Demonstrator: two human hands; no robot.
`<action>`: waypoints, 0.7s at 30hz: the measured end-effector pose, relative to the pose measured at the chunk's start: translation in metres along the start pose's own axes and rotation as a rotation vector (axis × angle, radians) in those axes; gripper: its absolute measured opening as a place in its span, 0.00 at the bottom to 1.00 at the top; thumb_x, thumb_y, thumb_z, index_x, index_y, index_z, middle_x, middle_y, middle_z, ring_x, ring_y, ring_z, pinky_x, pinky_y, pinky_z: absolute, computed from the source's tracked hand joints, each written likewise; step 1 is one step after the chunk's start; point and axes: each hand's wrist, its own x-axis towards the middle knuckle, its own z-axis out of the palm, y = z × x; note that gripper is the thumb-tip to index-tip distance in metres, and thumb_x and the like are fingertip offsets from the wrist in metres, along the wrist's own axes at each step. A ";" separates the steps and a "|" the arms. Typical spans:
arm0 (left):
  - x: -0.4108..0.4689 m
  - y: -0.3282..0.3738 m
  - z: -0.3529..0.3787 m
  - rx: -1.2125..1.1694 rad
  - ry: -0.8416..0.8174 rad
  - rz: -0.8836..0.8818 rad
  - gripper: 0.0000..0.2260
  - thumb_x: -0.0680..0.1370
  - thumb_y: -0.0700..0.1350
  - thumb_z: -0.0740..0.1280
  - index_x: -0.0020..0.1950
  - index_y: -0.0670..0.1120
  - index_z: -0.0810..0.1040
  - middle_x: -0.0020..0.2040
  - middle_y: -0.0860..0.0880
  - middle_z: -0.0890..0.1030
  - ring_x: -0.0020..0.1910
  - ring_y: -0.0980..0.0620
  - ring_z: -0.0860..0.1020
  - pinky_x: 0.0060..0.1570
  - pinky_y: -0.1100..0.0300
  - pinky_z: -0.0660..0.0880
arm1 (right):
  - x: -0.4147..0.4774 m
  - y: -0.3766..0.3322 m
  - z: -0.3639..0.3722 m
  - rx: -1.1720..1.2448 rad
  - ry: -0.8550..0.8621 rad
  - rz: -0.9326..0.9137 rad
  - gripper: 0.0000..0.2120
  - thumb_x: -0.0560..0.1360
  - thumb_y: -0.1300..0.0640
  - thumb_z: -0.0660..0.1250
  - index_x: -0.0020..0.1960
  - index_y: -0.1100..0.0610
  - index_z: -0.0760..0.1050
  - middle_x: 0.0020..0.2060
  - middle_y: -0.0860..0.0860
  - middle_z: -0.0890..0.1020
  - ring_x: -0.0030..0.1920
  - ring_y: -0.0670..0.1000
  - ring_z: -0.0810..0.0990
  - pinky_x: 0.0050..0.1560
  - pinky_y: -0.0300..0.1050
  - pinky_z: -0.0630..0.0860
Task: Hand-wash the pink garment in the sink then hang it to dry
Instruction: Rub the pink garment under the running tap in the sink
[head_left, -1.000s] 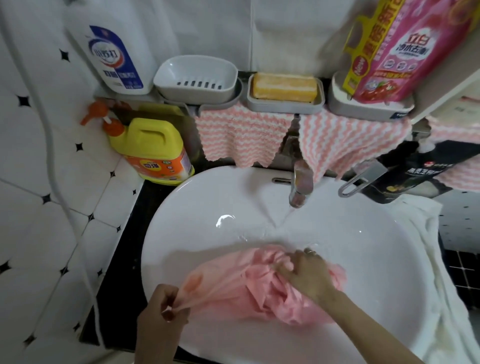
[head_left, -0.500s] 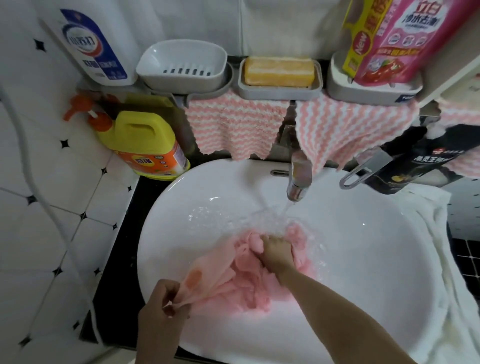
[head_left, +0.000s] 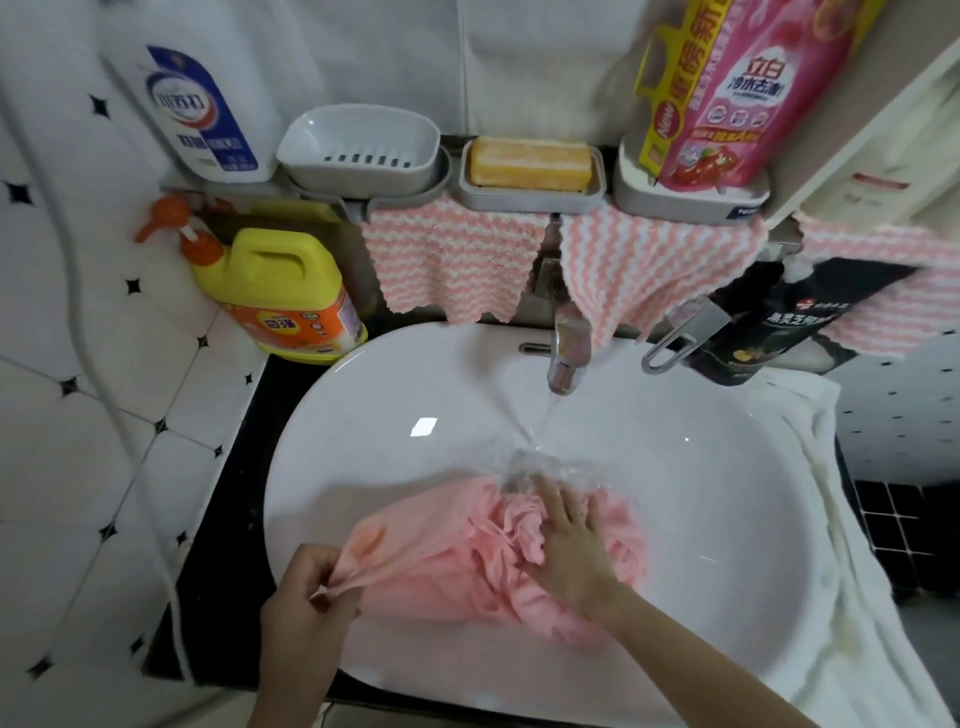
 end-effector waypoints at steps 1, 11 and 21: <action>-0.001 0.000 0.001 0.003 0.009 0.000 0.07 0.66 0.46 0.71 0.36 0.53 0.74 0.29 0.53 0.77 0.28 0.60 0.74 0.31 0.53 0.75 | 0.003 -0.004 0.001 0.002 -0.073 -0.031 0.36 0.68 0.34 0.46 0.63 0.51 0.76 0.77 0.54 0.54 0.75 0.64 0.54 0.71 0.67 0.46; -0.005 -0.001 0.012 0.011 0.016 -0.001 0.16 0.71 0.32 0.70 0.34 0.51 0.73 0.28 0.55 0.75 0.27 0.61 0.74 0.32 0.52 0.76 | 0.022 -0.014 0.005 -0.066 -0.213 -0.122 0.50 0.59 0.34 0.28 0.78 0.51 0.48 0.77 0.60 0.49 0.77 0.60 0.43 0.70 0.65 0.33; -0.003 -0.002 0.012 -0.002 0.044 -0.009 0.17 0.71 0.31 0.70 0.34 0.52 0.73 0.29 0.51 0.76 0.27 0.60 0.72 0.31 0.52 0.74 | 0.008 -0.023 0.001 -0.087 -0.210 -0.102 0.50 0.60 0.37 0.27 0.75 0.52 0.60 0.72 0.60 0.65 0.75 0.63 0.54 0.72 0.68 0.38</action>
